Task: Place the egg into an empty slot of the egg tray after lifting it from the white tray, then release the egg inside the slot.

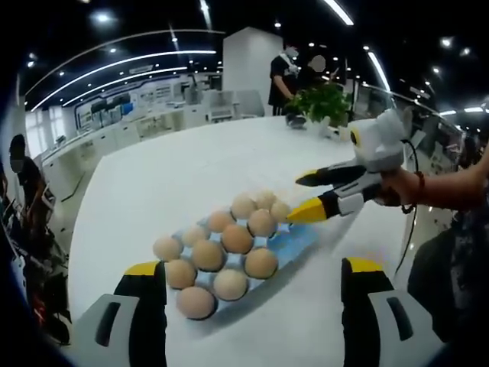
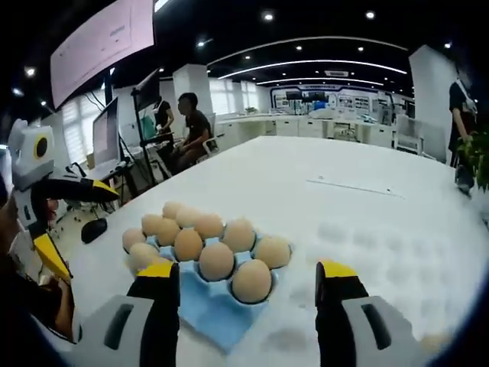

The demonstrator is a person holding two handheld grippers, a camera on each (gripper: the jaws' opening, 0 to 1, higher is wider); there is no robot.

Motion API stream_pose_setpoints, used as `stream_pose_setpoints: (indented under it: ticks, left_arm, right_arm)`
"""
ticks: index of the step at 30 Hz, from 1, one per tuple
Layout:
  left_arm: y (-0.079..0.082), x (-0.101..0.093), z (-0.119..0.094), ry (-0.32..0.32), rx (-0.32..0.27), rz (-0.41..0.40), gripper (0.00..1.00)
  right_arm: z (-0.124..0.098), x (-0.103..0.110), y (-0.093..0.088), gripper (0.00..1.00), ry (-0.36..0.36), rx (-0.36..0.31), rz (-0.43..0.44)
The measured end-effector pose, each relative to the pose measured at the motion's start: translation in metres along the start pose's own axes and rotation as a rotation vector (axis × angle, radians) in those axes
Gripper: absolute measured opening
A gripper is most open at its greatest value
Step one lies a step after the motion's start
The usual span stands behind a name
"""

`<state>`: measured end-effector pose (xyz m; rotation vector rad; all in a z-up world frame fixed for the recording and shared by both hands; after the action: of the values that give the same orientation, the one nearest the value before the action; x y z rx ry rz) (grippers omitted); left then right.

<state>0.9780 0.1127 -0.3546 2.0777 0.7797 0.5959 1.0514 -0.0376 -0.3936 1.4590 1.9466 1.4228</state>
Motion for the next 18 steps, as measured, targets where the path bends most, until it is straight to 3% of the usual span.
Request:
stream_pose_setpoints:
  ticks: [18]
  left_arm:
    - [0.000, -0.001, 0.002, 0.001, 0.005, -0.006, 0.97]
  right_arm:
    - [-0.032, -0.057, -0.004, 0.75, -0.113, -0.018, 0.050]
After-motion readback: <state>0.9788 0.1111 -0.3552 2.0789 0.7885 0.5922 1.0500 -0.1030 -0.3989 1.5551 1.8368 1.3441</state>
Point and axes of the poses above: the point that each gripper's makers call its tool centre point, and the gripper's own axes: z roughly forward along the fingers, x roughly to its left, y roughly out of its top, the point moved 1 cm from there along -z, roughly backward along the fingers, and after that the axes turned 12 degrees about z, right-handed, at the moved point
